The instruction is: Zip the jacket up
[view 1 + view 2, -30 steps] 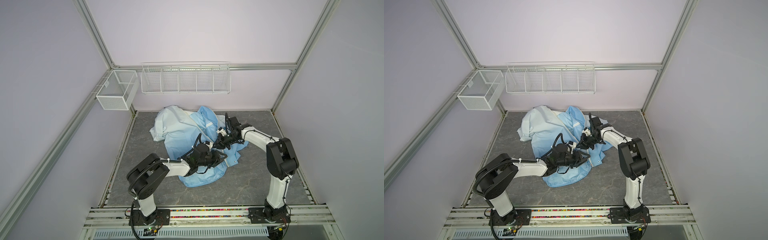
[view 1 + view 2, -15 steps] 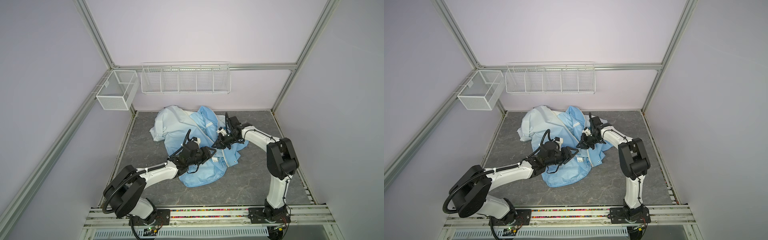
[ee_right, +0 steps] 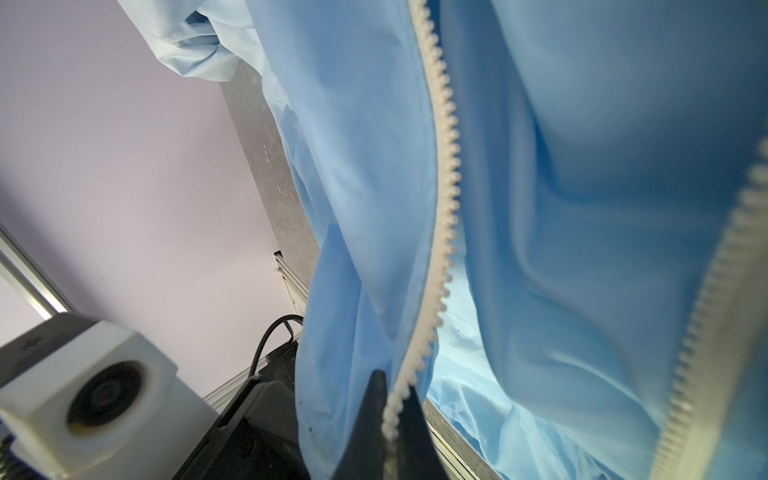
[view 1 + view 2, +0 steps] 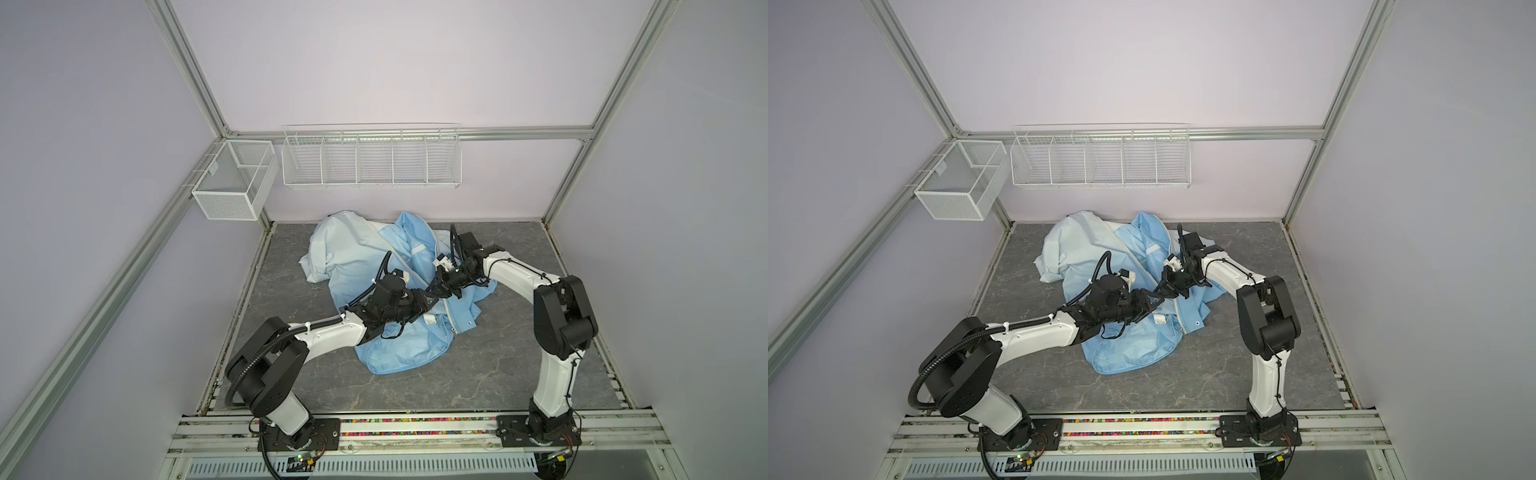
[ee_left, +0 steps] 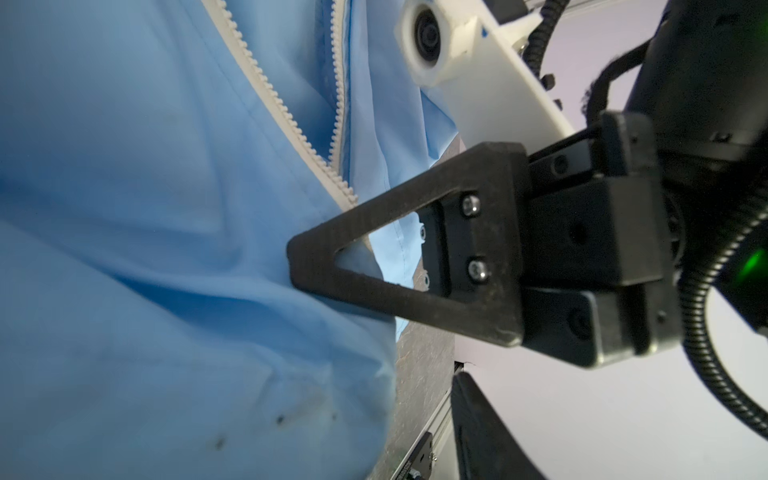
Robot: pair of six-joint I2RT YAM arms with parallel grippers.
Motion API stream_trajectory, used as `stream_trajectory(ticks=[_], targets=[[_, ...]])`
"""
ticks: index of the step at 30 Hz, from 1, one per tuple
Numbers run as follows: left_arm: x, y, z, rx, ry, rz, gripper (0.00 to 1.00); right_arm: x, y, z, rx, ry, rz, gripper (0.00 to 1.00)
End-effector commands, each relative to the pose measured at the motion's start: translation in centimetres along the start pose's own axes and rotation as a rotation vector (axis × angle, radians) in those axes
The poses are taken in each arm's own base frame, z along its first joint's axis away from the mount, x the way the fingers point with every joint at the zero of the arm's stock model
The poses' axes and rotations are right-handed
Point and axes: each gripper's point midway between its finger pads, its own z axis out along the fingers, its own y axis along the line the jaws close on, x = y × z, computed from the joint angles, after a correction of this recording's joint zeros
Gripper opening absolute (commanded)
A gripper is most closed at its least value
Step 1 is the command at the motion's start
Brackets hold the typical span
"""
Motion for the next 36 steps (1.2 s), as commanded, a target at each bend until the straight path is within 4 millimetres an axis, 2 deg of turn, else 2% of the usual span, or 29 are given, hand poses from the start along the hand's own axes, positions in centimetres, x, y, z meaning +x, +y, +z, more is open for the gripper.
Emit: stream_trajectory(ticks=[1,17,27,29,30,34,36], targets=[[-0.7,-0.9,0.5,0.020,-0.005,0.018,0.42,0.6,0.7,-0.4,0.000,0.009,-0.031,0.08],[-0.9,-0.4,0.5,0.024,-0.013,-0.003,0.19,0.9,0.8,-0.4,0.004,0.013,-0.039,0.08],[-0.3,-0.3,0.9,0.041,0.025,-0.012,0.00,0.9,1.0,-0.7,0.006,0.004,-0.044,0.08],[-0.2,-0.4,0.9,0.048,0.027,-0.011,0.00,0.7,1.0,-1.1,0.007,-0.010,-0.043,0.13],[-0.2,-0.4,0.8,0.050,0.026,-0.011,0.00,0.6,1.1,-1.6,0.008,-0.025,-0.041,0.19],[-0.3,-0.1,0.1,0.047,0.012,-0.013,0.00,0.0,1.0,-5.1,0.001,-0.119,-0.031,0.47],[-0.4,0.6,-0.4,0.030,-0.004,-0.022,0.00,0.6,0.7,-7.0,-0.003,-0.159,-0.028,0.53]])
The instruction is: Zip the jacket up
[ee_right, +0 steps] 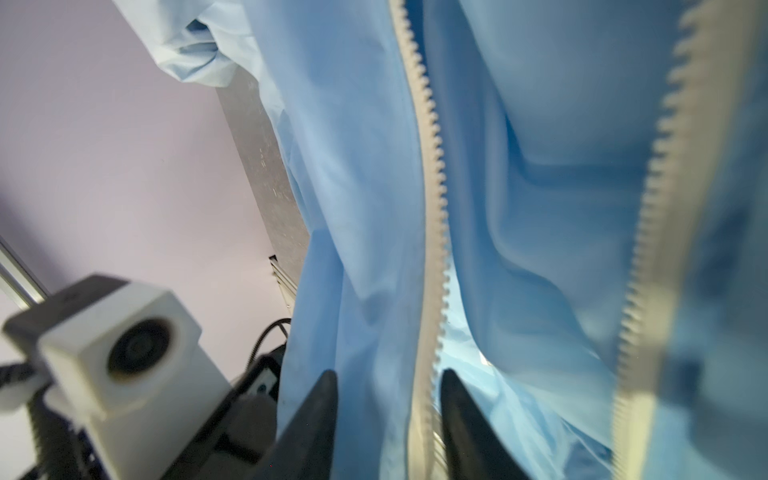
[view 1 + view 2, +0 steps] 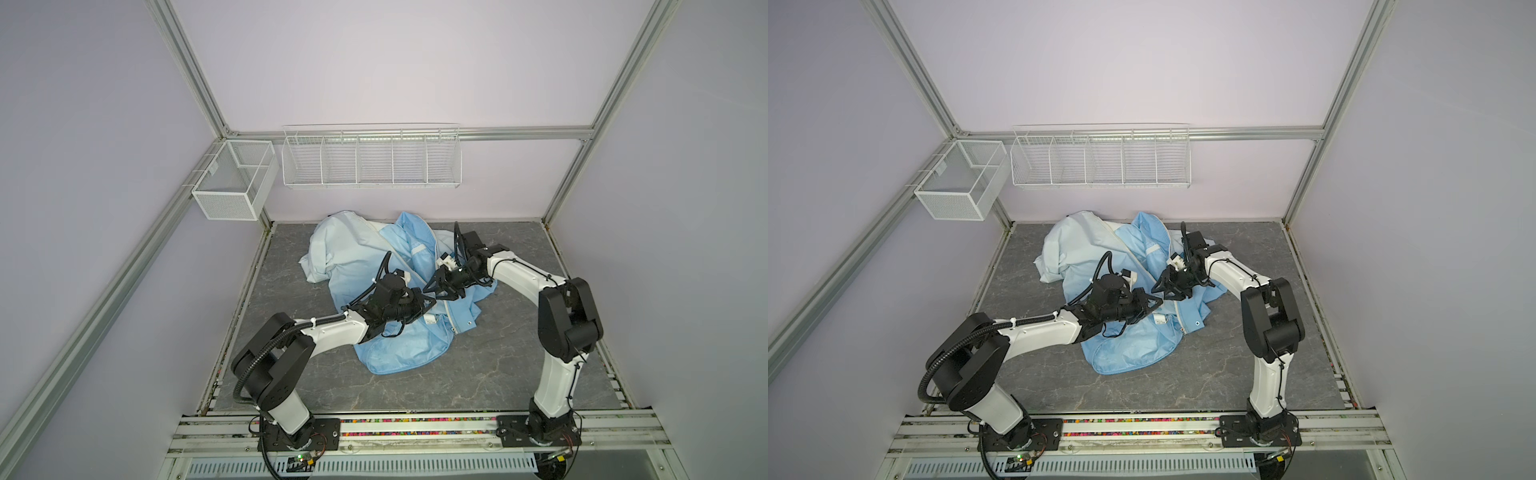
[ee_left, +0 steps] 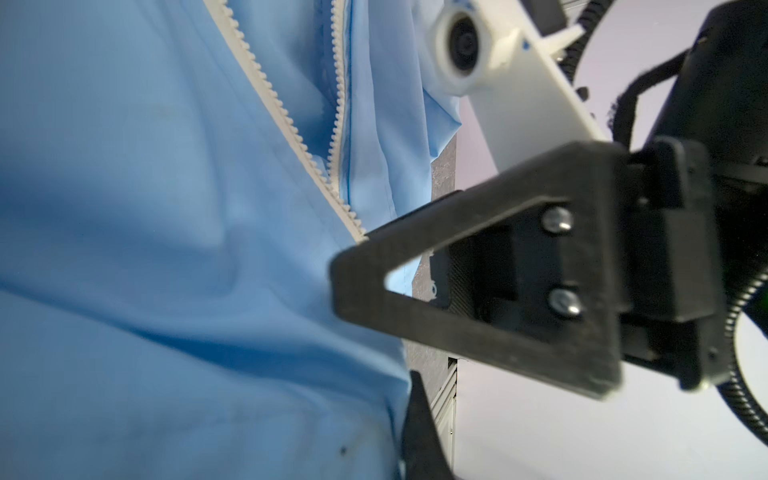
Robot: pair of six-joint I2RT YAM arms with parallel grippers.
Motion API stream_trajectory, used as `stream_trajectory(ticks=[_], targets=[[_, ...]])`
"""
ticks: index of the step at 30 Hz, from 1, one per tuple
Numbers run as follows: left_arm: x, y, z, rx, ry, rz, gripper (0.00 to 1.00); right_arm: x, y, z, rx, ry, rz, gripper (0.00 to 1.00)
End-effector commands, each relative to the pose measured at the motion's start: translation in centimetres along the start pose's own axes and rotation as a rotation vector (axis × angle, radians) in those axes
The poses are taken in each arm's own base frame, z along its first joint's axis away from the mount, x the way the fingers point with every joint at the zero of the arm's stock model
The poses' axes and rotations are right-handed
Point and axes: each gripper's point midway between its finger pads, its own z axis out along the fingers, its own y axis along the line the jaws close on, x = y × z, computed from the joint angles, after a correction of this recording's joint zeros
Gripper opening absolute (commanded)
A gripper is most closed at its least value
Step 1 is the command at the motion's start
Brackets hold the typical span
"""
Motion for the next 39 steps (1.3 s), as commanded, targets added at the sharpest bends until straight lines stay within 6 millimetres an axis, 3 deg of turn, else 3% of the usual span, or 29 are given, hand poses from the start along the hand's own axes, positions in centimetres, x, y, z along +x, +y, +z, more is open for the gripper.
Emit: stream_trajectory(ticks=[1,4,9,14,21,25,31,33,39], targets=[[-0.2,0.8,-1.0,-0.007,-0.024,-0.012,0.00,1.0,0.5,-4.9,-0.013,-0.100,-0.024,0.55],[0.0,2.0,-1.7,-0.035,-0.040,-0.024,0.00,3.8,-1.2,-6.0,0.015,-0.101,-0.014,0.57],[0.2,2.7,-1.9,-0.045,-0.047,-0.037,0.00,8.7,-5.4,-5.6,0.094,-0.082,0.019,0.59],[0.2,2.6,-2.2,-0.038,-0.058,-0.042,0.00,11.2,-8.9,-4.2,0.133,-0.067,0.064,0.63],[0.3,2.4,-2.3,-0.033,-0.053,-0.050,0.00,9.1,-11.0,-2.1,0.165,-0.074,0.072,0.62],[0.3,2.4,-2.4,-0.033,-0.054,-0.053,0.00,7.4,-11.0,-0.8,0.145,-0.071,0.070,0.60],[0.3,2.6,-2.7,-0.027,-0.067,-0.065,0.00,6.9,-11.6,0.7,0.149,-0.045,0.074,0.57],[0.4,2.7,-2.8,-0.028,-0.067,-0.069,0.00,5.9,-10.7,0.6,0.136,-0.060,0.056,0.55],[0.4,2.8,-2.8,-0.026,-0.068,-0.073,0.00,5.5,-10.9,1.6,0.134,-0.035,0.059,0.47]])
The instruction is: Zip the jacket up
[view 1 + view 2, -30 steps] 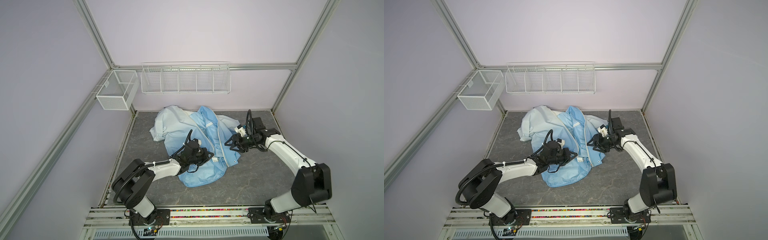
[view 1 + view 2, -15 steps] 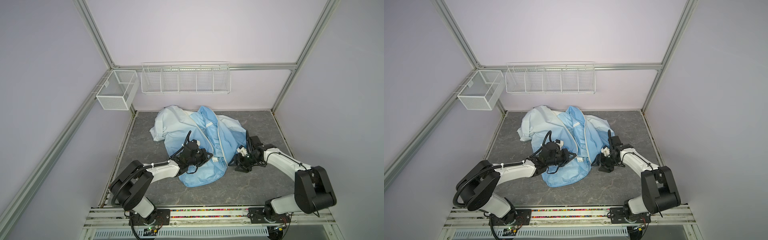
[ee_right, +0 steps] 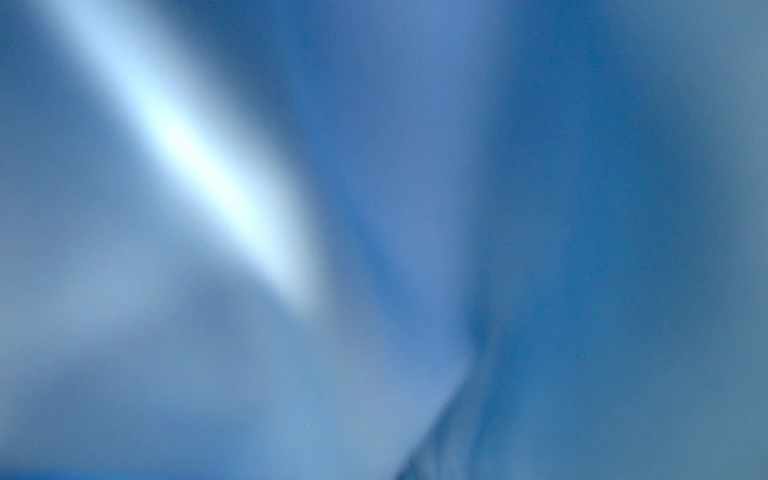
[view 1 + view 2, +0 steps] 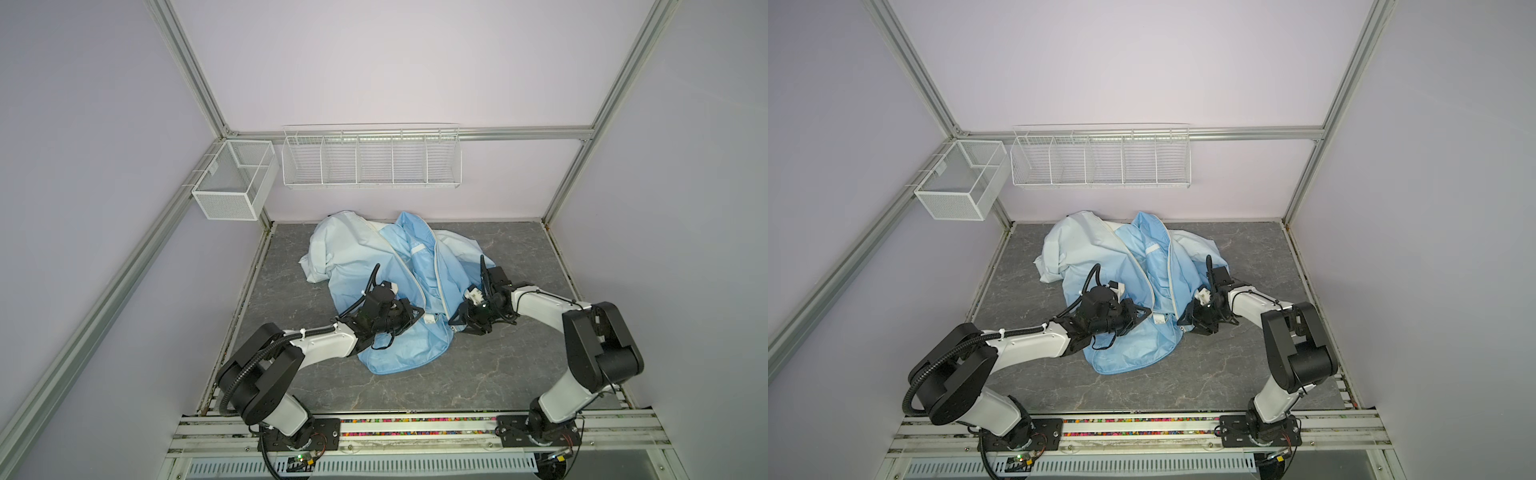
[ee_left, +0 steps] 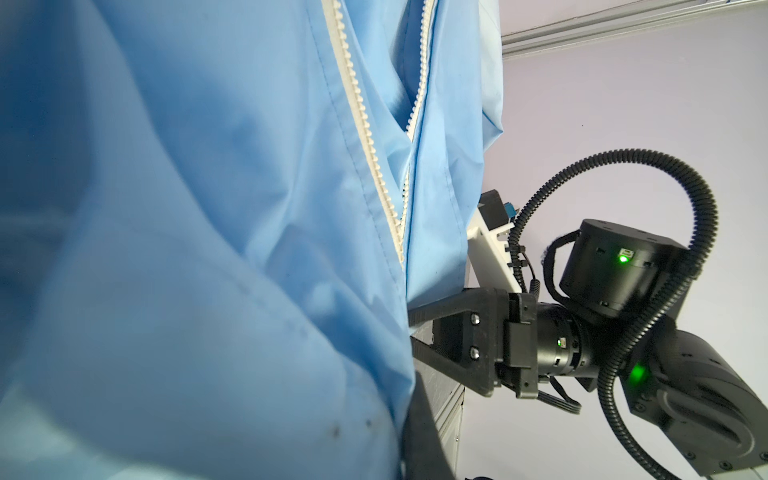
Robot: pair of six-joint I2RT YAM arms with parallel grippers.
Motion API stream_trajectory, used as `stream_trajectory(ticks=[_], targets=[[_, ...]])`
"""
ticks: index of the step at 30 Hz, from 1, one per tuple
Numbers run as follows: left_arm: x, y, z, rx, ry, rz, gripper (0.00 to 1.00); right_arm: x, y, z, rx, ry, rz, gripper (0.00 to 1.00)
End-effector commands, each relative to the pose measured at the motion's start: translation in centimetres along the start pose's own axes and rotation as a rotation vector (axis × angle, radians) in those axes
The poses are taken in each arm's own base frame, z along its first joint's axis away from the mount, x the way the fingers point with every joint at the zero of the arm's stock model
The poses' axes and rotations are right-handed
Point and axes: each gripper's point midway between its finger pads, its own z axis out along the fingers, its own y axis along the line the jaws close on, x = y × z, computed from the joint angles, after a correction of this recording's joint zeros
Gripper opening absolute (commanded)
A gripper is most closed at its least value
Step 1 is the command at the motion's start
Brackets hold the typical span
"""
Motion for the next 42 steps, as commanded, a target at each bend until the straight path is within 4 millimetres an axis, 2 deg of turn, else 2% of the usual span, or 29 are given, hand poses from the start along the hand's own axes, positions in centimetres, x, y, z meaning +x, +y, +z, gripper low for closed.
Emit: stream_trajectory(ticks=[1,7,12,16,19,24,27,30,34,38,40,42], targets=[[-0.6,-0.6,-0.4,0.025,-0.028,-0.001,0.00,-0.5,0.6,0.7,-0.017,0.009,-0.017,0.46],[-0.5,-0.6,-0.3,0.030,-0.026,-0.004,0.00,-0.4,0.4,1.0,-0.013,0.023,-0.017,0.34],[-0.6,-0.5,-0.3,0.034,-0.030,-0.012,0.00,-0.2,0.8,0.7,-0.024,0.025,-0.025,0.16],[-0.8,-0.8,-0.5,0.059,-0.042,-0.026,0.00,-0.4,1.8,-0.6,-0.058,0.002,-0.037,0.10],[-1.4,-1.8,-1.1,0.089,-0.063,-0.027,0.00,-1.0,3.4,-2.1,-0.109,-0.028,-0.060,0.07],[-3.1,-4.5,-2.4,0.102,-0.103,0.022,0.00,-2.6,8.4,-5.0,-0.272,-0.094,-0.148,0.07],[-4.4,-7.2,-3.4,0.104,-0.139,0.091,0.00,-3.8,12.3,-7.3,-0.407,-0.158,-0.226,0.07],[-5.9,-10.1,-5.0,0.087,-0.197,0.192,0.00,-5.3,16.4,-10.5,-0.537,-0.289,-0.342,0.07],[-8.7,-13.7,-8.1,0.097,-0.347,0.327,0.00,-6.3,21.9,-15.6,-0.695,-0.495,-0.557,0.07],[-12.3,-15.4,-11.3,0.099,-0.538,0.377,0.00,-6.5,26.4,-20.5,-0.838,-0.685,-0.730,0.07],[-12.9,-17.1,-12.4,0.131,-0.607,0.495,0.00,-6.6,28.1,-21.9,-0.889,-0.739,-0.793,0.07],[-13.9,-17.7,-13.6,0.118,-0.692,0.558,0.00,-7.2,29.1,-22.4,-0.904,-0.751,-0.827,0.07]])
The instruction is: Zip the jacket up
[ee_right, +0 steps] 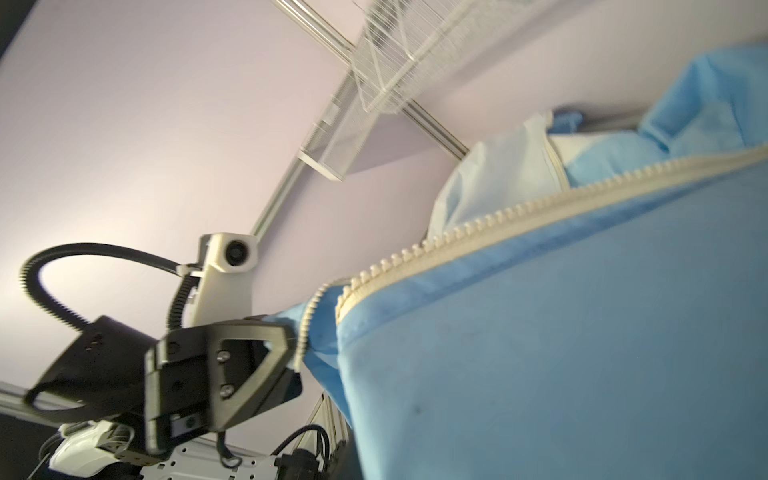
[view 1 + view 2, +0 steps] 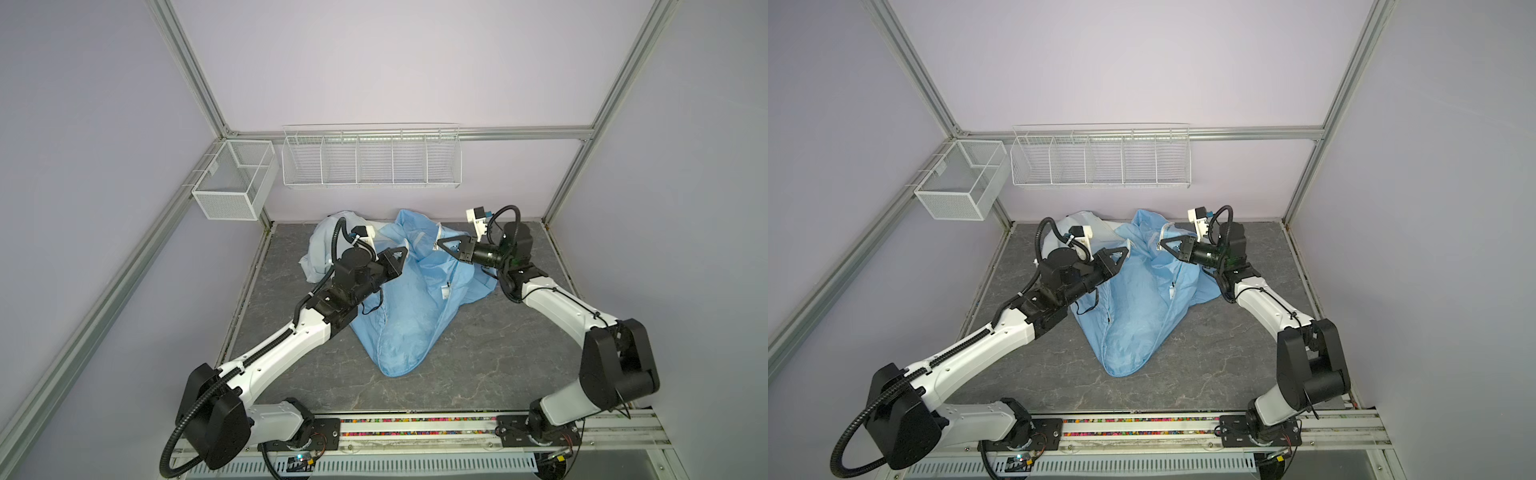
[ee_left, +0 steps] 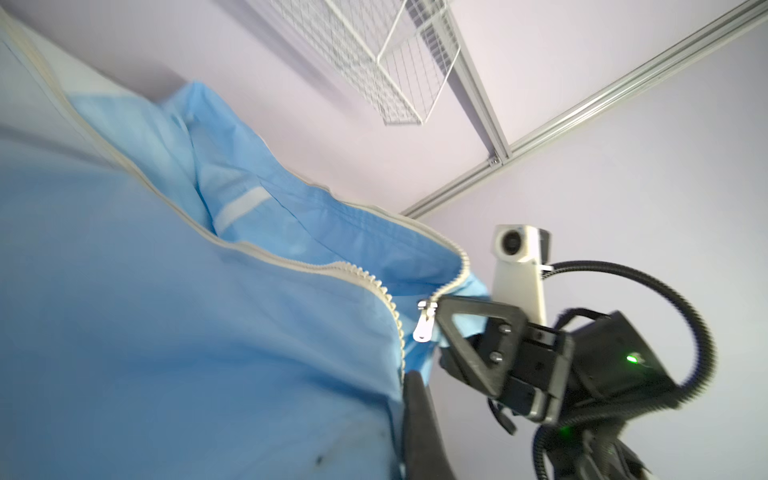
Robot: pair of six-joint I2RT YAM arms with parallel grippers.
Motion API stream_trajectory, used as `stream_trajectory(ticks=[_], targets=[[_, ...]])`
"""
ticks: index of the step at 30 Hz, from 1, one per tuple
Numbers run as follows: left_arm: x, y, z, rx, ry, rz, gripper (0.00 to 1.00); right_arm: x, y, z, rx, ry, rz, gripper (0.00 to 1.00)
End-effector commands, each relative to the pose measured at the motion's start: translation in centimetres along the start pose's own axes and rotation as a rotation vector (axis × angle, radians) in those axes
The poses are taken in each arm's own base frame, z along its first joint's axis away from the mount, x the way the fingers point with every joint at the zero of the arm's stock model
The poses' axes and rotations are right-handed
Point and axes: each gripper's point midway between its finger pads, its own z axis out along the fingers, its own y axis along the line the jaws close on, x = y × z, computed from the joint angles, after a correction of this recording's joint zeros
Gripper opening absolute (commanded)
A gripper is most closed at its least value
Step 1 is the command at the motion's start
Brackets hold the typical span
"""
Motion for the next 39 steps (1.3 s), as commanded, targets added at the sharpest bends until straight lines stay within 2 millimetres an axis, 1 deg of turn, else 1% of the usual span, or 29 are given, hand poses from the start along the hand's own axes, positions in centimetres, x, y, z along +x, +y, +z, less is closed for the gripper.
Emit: stream_trajectory(ticks=[1,2,3,5,6,9,11,13,15,18,22,26,28,31,33,36,39], targets=[[-4.3,-1.4,-1.0,0.020,-0.208,0.201,0.00,-5.1,5.5,0.3,-0.188,-0.154,-0.197,0.07],[-5.0,-1.9,-1.4,0.061,-0.265,0.239,0.00,-6.0,6.4,0.3,-0.233,-0.203,-0.222,0.07],[-5.8,-2.4,-1.8,0.096,-0.313,0.257,0.00,-6.3,6.8,0.5,-0.261,-0.220,-0.238,0.07],[-7.7,-2.4,-1.8,0.114,-0.380,0.249,0.00,-6.6,6.8,1.7,-0.291,-0.185,-0.242,0.07],[-8.4,-2.3,-1.4,0.121,-0.381,0.233,0.00,-6.7,6.6,2.1,-0.303,-0.178,-0.232,0.07],[-10.3,-3.9,-0.2,0.260,-0.382,0.223,0.00,-7.7,6.7,2.4,-0.394,-0.213,-0.206,0.07],[-11.6,-4.6,0.3,0.366,-0.420,0.203,0.00,-8.3,6.9,3.2,-0.452,-0.180,-0.160,0.07],[-12.7,-5.2,0.6,0.473,-0.452,0.184,0.00,-8.7,7.0,3.7,-0.485,-0.158,-0.127,0.07],[-13.3,-6.1,1.1,0.577,-0.444,0.164,0.00,-9.1,7.3,3.9,-0.502,-0.153,-0.118,0.07],[-13.6,-7.7,1.9,0.695,-0.409,0.153,0.00,-9.0,7.8,4.0,-0.492,-0.128,-0.120,0.07],[-13.8,-8.9,2.6,0.740,-0.373,0.149,0.00,-8.9,8.2,4.0,-0.479,-0.114,-0.082,0.07],[-14.1,-9.7,2.1,0.780,-0.373,0.125,0.00,-8.7,9.0,3.8,-0.490,-0.128,-0.054,0.07],[-13.8,-10.3,2.0,0.792,-0.358,0.120,0.00,-8.2,9.7,3.9,-0.494,-0.121,-0.067,0.07],[-12.9,-11.1,2.0,0.801,-0.334,0.121,0.00,-7.8,10.6,4.1,-0.494,-0.131,-0.089,0.07],[-12.4,-11.1,1.9,0.806,-0.332,0.107,0.00,-7.9,11.1,3.9,-0.502,-0.153,-0.098,0.07],[-12.2,-11.1,1.6,0.804,-0.346,0.089,0.00,-7.8,11.6,3.8,-0.509,-0.159,-0.096,0.07],[-11.9,-11.6,1.4,0.815,-0.344,0.085,0.00,-7.5,12.3,4.0,-0.517,-0.154,-0.104,0.07]])
